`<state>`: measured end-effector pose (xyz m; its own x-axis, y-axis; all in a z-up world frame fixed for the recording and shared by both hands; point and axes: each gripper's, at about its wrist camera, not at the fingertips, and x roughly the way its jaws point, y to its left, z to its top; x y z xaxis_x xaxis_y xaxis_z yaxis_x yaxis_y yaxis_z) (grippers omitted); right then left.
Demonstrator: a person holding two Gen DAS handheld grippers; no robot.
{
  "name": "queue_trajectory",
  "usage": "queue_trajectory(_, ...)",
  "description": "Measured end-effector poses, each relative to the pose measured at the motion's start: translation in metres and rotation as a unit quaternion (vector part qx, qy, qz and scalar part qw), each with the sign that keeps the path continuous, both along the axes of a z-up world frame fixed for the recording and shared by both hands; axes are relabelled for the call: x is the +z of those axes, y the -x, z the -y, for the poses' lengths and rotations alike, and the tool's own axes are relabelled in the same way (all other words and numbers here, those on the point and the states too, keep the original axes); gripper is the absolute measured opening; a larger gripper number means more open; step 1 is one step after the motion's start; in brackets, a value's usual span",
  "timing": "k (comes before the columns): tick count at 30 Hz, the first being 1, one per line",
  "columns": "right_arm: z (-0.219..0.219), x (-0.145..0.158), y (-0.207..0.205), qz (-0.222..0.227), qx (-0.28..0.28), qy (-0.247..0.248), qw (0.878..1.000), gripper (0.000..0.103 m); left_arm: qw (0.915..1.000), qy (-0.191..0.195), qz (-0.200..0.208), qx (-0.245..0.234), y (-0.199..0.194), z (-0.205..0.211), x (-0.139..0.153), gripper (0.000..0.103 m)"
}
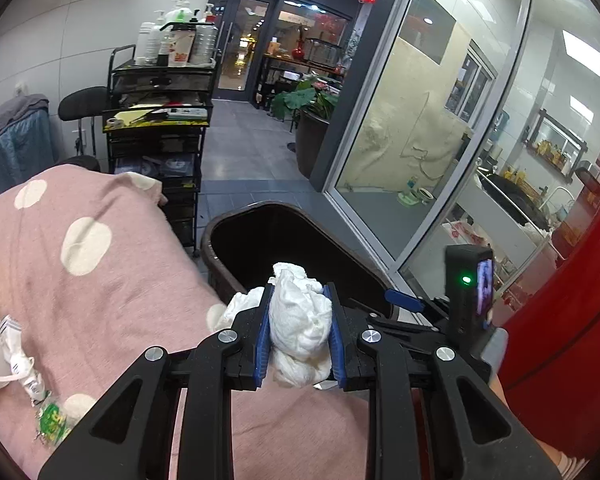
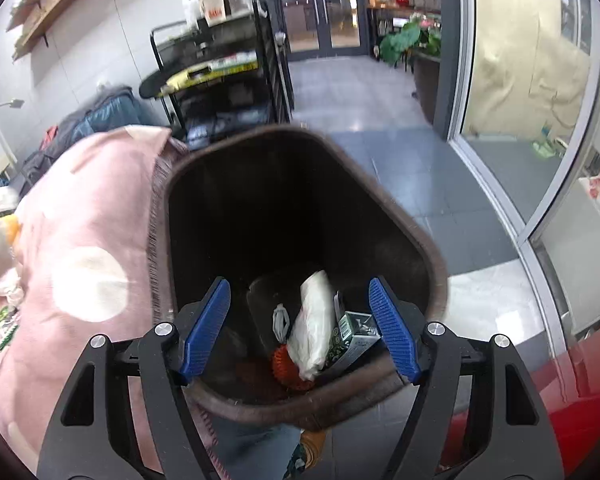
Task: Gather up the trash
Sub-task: 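Lower the white tissue into the bin and open the left tool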
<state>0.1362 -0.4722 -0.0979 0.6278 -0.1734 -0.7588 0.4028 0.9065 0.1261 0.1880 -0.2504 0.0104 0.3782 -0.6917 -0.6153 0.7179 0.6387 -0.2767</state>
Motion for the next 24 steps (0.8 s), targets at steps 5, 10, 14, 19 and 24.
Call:
queue_trajectory(5,-0.008,0.023,0.031,0.037,-0.014,0.011,0.999,0.078,0.9997,0.002,-0.021,-0.015,-0.01,0.027,-0.002,0.024)
queue_trajectory(10,-0.014,0.037,0.058,0.051,-0.021,0.016,0.998,0.078,0.999,-0.011,-0.035,-0.026,-0.019,0.057,-0.008,0.024)
queue_trajectory(14,-0.018,0.044,0.074,0.054,-0.029,0.032,0.998,0.083,0.9981,-0.024,-0.045,-0.033,-0.025,0.073,-0.016,0.024)
queue_trajectory(19,-0.02,0.049,0.093,0.056,-0.033,0.029,0.998,0.083,0.997,-0.044,-0.054,-0.032,-0.032,0.091,-0.026,0.024)
queue_trajectory(24,-0.021,0.052,0.105,0.061,-0.039,0.022,0.997,0.083,0.9953,-0.059,-0.069,-0.033,-0.037,0.104,-0.038,0.024)
